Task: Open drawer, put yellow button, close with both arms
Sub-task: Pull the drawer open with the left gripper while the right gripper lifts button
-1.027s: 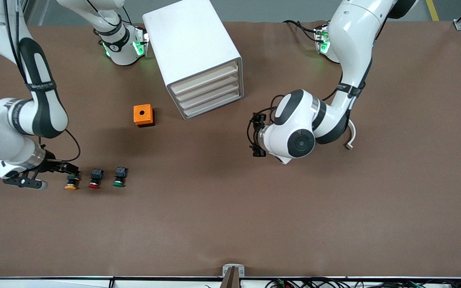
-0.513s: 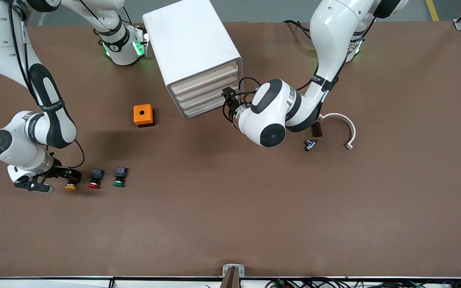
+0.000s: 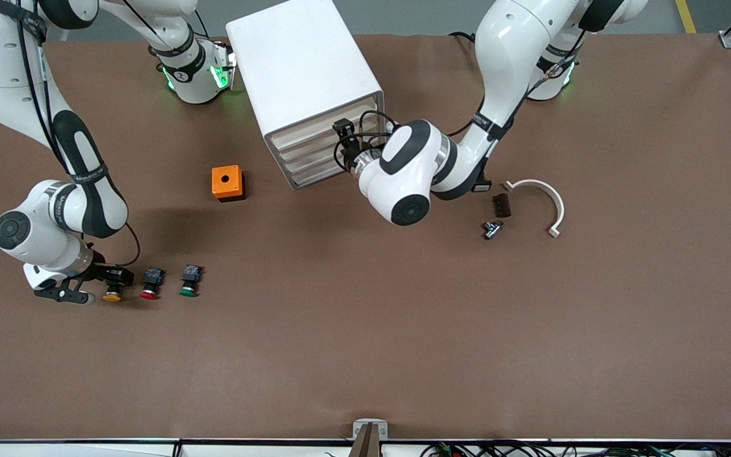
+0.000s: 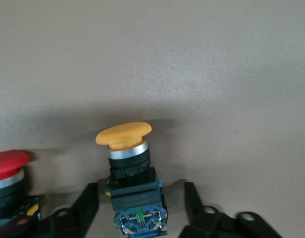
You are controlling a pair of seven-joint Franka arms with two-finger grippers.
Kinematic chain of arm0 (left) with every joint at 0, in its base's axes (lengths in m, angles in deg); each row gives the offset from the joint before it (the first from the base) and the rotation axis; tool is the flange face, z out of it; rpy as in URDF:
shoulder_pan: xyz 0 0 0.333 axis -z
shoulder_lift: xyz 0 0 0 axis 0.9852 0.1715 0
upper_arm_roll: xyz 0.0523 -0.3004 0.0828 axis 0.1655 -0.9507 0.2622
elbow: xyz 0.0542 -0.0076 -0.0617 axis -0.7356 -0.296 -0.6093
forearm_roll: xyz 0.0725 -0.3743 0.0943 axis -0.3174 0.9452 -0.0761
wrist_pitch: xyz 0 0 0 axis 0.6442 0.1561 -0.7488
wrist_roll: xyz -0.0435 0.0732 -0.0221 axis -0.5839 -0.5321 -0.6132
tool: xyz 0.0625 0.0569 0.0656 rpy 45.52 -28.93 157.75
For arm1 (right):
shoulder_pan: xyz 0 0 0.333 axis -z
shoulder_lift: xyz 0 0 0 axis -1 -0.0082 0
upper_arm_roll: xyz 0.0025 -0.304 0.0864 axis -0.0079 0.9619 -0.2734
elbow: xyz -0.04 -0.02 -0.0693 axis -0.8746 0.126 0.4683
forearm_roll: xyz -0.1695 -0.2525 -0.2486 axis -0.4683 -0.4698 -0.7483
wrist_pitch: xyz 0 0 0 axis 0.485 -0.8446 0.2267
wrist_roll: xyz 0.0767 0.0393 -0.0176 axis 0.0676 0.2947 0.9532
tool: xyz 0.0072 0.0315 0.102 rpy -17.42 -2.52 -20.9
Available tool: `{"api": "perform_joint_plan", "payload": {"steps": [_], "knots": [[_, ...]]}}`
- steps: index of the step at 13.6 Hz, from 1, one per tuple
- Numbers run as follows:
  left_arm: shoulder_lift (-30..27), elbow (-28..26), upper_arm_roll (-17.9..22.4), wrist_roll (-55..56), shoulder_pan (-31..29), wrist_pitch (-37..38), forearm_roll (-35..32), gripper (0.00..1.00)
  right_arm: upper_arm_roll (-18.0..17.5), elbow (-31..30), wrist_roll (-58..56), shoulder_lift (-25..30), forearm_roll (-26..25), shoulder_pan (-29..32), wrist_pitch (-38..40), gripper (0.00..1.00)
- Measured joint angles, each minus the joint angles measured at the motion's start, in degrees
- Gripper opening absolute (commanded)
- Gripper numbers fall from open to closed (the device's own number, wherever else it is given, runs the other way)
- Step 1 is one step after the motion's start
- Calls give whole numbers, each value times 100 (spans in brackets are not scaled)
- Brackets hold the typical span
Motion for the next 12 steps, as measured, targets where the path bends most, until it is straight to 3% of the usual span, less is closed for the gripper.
{"api": "perform_joint_plan", "payload": {"steps": [3, 5, 8, 12], "knots": [[66, -1, -3, 44, 151, 0, 17, 35, -30, 51, -38, 46, 0, -9, 268, 0], [90, -1, -4, 46, 203, 0, 21, 0, -51, 237, -12, 159, 16, -19, 894, 0], [78, 52, -4, 66, 190, 110, 120, 0, -109, 607, 563, 750, 112, -163, 2252, 0], [81, 76, 24, 16, -136, 158, 132, 0, -159, 697, 2730, 2112, 416, -1078, 3927, 0]]}}
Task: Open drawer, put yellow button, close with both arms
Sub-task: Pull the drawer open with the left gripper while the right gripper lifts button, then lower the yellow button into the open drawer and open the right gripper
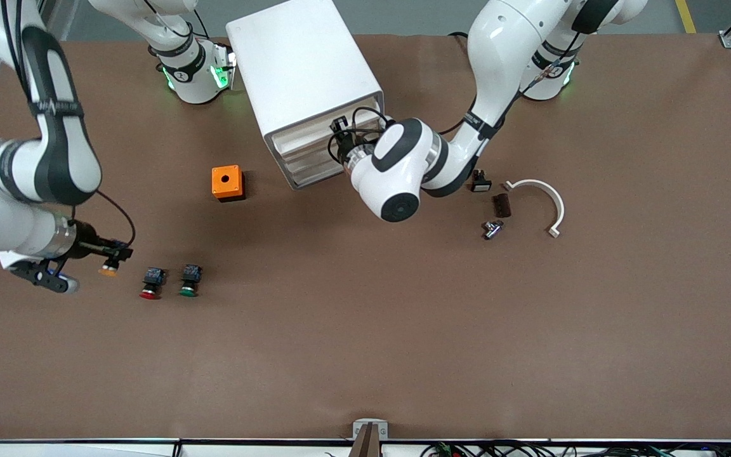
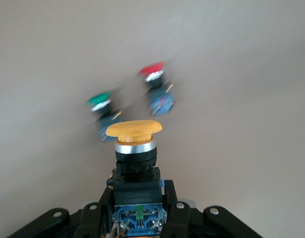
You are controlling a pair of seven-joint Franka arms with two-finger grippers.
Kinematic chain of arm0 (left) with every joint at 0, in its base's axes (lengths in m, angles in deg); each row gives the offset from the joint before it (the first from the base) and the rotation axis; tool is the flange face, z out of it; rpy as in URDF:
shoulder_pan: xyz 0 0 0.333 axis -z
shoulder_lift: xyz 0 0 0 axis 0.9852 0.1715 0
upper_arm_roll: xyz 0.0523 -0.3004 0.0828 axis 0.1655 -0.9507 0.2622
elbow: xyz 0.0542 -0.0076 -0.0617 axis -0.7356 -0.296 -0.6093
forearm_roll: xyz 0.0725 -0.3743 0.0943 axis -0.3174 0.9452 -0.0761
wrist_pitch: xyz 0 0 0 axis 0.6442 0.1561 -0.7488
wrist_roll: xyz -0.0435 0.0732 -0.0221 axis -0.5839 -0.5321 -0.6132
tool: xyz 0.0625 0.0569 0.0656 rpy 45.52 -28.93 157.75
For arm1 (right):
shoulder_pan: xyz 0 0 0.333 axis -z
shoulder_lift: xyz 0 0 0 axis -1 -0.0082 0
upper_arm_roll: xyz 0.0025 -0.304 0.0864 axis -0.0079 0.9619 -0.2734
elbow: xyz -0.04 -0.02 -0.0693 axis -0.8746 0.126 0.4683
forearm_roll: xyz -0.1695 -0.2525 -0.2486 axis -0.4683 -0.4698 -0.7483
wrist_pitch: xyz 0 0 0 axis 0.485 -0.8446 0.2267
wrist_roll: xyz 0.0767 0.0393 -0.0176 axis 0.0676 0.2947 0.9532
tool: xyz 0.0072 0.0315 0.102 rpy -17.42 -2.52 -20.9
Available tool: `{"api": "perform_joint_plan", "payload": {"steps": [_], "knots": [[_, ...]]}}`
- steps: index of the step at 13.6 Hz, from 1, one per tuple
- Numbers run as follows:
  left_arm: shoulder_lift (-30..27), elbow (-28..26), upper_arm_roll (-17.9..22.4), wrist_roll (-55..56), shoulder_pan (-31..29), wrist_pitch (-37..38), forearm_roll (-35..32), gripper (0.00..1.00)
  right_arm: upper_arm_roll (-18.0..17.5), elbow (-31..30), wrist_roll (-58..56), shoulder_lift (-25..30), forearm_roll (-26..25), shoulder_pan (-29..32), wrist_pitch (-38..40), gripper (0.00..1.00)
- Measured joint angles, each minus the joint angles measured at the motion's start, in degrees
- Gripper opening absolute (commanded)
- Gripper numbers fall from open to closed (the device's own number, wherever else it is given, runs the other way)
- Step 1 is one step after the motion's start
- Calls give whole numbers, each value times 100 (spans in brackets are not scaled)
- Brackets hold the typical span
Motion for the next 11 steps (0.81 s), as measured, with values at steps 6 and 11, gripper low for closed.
{"api": "perform_joint_plan", "payload": {"steps": [6, 11], "knots": [[6, 148, 12, -604, -850, -194, 0, 84, -47, -42, 3792, 820, 131, -2028, 346, 0], [4, 235, 82, -880, -1017, -479, -21, 100, -55, 138, 6352, 814, 137, -3544, -28, 0]]}}
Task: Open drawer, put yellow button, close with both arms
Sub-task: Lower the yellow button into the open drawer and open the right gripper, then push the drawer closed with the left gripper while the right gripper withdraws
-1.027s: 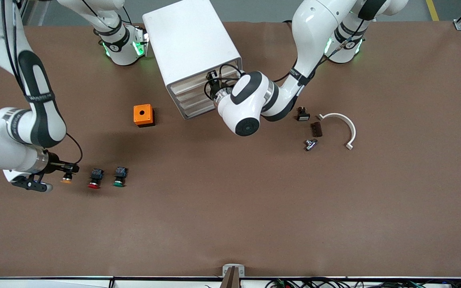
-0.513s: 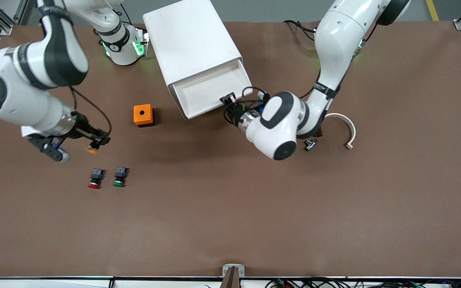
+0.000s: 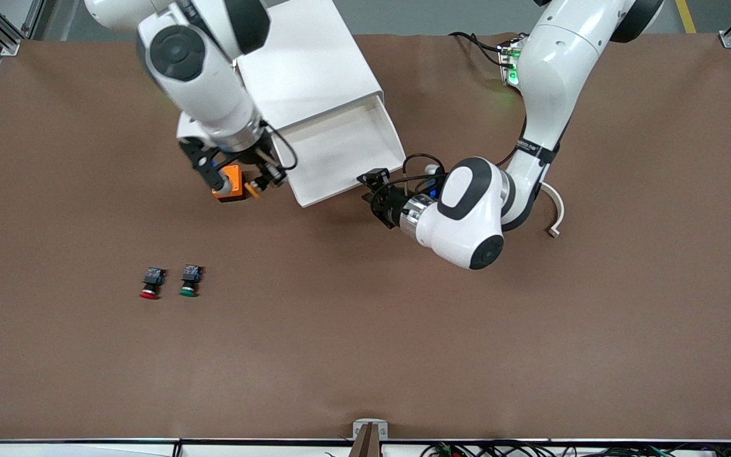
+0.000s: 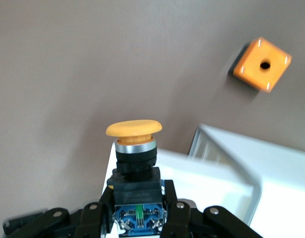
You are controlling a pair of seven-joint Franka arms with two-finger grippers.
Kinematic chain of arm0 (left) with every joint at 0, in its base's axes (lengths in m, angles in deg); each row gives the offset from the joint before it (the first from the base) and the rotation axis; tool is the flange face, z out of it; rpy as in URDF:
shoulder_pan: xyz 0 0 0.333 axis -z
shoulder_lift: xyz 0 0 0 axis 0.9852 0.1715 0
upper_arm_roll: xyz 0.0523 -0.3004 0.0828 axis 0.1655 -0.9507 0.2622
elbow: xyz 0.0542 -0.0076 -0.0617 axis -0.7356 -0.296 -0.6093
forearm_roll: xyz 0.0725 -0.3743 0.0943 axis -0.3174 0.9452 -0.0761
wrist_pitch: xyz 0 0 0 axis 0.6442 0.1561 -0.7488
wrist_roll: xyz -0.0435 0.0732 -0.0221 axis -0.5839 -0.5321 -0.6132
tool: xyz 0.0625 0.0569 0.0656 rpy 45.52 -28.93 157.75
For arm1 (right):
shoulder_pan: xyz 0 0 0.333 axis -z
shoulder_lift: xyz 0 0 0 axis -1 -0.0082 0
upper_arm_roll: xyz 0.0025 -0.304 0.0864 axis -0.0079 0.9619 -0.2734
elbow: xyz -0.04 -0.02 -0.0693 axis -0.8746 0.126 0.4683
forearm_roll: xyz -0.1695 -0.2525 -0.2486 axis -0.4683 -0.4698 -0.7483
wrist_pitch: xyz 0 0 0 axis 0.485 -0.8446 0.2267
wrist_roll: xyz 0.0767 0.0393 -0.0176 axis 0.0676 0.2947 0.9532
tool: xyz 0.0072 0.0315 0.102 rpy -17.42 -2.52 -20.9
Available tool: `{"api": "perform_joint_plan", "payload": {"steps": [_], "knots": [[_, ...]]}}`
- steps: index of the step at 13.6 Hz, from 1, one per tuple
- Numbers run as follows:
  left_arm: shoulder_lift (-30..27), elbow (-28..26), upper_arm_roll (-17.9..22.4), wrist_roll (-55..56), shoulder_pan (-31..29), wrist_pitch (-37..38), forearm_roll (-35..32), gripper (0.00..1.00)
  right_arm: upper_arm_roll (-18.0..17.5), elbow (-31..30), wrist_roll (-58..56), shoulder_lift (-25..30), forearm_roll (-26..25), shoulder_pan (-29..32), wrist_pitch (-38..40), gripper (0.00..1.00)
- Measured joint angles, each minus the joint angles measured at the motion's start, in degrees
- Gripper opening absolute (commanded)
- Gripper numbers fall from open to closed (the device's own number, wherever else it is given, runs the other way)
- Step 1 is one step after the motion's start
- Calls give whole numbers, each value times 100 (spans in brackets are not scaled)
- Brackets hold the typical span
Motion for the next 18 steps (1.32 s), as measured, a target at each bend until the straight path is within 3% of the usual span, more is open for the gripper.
{"api": "perform_joint_plan", "payload": {"steps": [4, 9, 10, 11, 15, 18], "knots": [[-31, 297, 232, -223, -176, 72, -346, 100, 12, 1, 1270, -158, -2, -656, -374, 0], [-250, 365, 713, -1588, -226, 120, -1256, 100, 18, 17, 2293, -659, -3, -1186, -826, 0], [-279, 367, 739, -2022, -233, 121, -1464, 100, 20, 42, 2366, -720, -3, -1226, -835, 59], [-308, 368, 740, -2605, -233, 121, -1762, 100, 21, 63, 2403, -750, -3, -1249, -834, 100], [-343, 368, 675, -4735, -107, 93, -2969, 100, 44, 211, 2347, -756, -6, -1267, -770, 100], [-343, 368, 622, -6014, 131, -171, -3325, 100, 165, 711, 1045, -750, -25, -1131, 66, 100]]}}
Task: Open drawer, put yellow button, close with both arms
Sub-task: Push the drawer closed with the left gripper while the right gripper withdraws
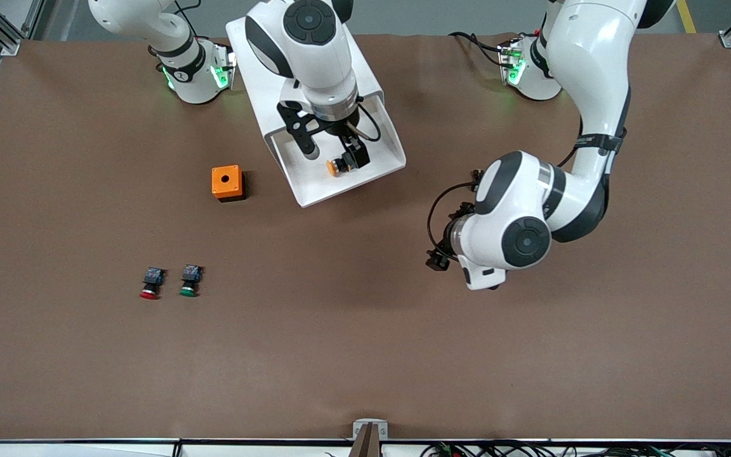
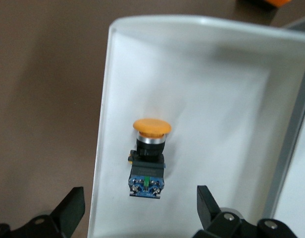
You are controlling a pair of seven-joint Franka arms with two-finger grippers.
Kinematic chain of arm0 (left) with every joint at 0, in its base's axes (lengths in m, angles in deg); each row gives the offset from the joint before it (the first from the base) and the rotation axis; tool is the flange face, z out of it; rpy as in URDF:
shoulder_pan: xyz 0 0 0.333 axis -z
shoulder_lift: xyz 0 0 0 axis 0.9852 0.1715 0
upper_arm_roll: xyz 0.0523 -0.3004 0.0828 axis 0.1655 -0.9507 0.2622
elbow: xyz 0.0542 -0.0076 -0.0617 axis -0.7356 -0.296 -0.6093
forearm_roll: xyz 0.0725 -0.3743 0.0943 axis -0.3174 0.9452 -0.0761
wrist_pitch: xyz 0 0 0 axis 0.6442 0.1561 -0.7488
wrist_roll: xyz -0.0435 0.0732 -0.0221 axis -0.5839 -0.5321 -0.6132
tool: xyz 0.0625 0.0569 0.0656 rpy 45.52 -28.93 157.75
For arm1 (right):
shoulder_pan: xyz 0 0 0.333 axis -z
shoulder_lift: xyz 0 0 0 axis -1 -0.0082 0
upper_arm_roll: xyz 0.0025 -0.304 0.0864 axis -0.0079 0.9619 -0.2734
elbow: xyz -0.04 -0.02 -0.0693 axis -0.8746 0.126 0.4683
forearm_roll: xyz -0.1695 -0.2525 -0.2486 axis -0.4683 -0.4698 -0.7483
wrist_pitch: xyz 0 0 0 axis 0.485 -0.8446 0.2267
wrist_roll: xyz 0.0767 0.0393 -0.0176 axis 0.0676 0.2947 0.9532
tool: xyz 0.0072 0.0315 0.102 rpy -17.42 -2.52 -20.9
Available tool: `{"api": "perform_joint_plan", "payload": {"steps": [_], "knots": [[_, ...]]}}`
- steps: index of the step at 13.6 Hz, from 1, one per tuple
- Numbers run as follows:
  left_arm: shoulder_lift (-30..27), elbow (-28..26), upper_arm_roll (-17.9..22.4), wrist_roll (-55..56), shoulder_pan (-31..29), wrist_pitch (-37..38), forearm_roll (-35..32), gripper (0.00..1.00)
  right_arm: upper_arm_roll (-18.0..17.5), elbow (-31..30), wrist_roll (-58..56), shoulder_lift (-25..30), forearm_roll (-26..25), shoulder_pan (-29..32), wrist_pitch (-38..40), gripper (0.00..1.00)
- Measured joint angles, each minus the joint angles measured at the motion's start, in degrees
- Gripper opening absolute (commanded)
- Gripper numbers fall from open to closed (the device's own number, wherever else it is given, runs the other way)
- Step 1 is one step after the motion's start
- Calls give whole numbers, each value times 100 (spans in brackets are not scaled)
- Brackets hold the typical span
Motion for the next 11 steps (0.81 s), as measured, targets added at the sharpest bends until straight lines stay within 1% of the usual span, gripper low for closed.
{"api": "perform_joint_plan", "payload": {"steps": [2, 4, 6, 8, 11], "knots": [[0, -2, -22, -556, 216, -204, -161, 100, 61, 439, -1497, 32, -8, 462, 770, 100], [1, -39, -68, -776, 576, -423, -273, 100, 95, 636, -3107, 110, -63, 1182, 1296, 100], [2, -97, -86, -784, 1058, -565, -349, 100, 119, 672, -4748, 176, -178, 1946, 1570, 100], [-8, -176, -93, -774, 1450, -727, -400, 100, 131, 673, -6309, 196, -379, 2571, 1746, 100], [-113, -502, -107, -504, 1882, -1105, -421, 100, 140, 673, -8394, 197, -500, 3489, 1936, 100]]}}
